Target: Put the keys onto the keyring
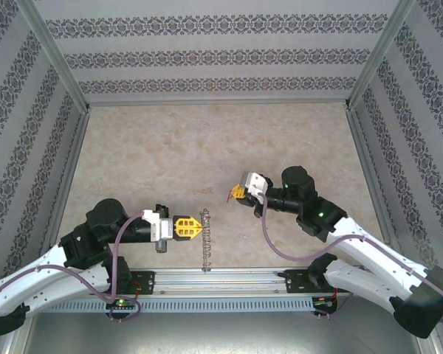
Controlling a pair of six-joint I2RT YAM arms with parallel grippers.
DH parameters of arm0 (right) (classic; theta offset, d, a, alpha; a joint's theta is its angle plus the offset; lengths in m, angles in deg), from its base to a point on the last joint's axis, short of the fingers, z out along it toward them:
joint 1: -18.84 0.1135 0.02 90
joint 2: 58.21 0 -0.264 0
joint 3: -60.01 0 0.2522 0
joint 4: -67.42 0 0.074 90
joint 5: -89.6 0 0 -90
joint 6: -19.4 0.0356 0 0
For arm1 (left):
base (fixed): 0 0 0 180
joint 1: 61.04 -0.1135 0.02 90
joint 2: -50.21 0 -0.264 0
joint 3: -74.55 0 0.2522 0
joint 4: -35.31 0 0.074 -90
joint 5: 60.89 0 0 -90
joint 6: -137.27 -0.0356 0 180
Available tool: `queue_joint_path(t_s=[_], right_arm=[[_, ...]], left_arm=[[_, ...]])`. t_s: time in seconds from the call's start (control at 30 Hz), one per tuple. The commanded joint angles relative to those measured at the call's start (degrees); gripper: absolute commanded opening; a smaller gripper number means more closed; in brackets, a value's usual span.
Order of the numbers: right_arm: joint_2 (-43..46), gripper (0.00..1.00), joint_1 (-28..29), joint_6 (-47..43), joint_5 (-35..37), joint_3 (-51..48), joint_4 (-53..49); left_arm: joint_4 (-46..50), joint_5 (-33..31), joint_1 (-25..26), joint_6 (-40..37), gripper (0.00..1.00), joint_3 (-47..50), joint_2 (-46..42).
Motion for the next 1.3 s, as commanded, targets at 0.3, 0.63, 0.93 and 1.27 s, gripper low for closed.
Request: queue_joint_path(t_s=[0.3, 0.63, 0.93, 1.27], right_arm=[[6.4, 0.00, 8.0, -0.7, -9.5, 1.7, 0.6], [7.7, 0.00, 11.8, -2.8, -10.6, 4.3, -0.9], [6.1, 0.00, 15.0, -4.8, -10.4, 7.2, -1.7], [4.8, 0.00, 17.0, -5.7, -11.6, 8.6, -1.5]], left_arm=[[1.4, 5.4, -1.9, 1.2, 0.00, -5.3, 4.1], [1.3, 6.3, -2.4, 1.2, 0.00, -5.2, 4.6], [0.3, 6.7, -2.6, 1.3, 0.00, -4.5, 4.6], [0.2, 6.8, -2.9, 1.4, 0.00, -4.6, 5.0]])
